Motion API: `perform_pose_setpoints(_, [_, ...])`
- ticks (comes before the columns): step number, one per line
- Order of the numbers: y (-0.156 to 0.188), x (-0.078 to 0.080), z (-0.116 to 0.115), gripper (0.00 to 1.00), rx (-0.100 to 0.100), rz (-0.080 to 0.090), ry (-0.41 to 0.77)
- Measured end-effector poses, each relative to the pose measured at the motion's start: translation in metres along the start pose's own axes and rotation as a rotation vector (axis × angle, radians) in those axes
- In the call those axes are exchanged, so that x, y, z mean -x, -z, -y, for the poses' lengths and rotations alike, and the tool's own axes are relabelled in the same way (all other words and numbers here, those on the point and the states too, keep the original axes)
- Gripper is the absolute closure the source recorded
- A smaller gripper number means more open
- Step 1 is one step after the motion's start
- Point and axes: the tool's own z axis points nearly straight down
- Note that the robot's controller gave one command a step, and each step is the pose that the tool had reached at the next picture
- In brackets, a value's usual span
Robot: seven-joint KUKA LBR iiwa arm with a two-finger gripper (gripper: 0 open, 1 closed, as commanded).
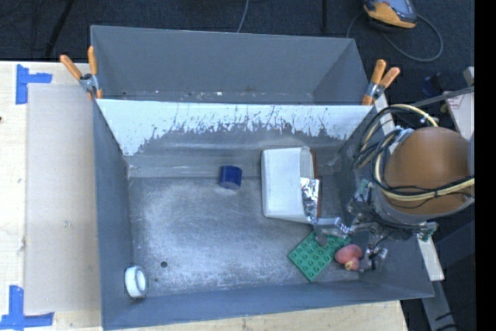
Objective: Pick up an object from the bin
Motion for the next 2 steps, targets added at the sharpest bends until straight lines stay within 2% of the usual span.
perform_pose_setpoints(1, [0.001, -0.003, 0.002, 1.00, -0.004, -0.006, -0.002])
perform_pose_setpoints(2, [0.137, -0.007, 0.018, 1.00, -0.015, -0.005, 0.025])
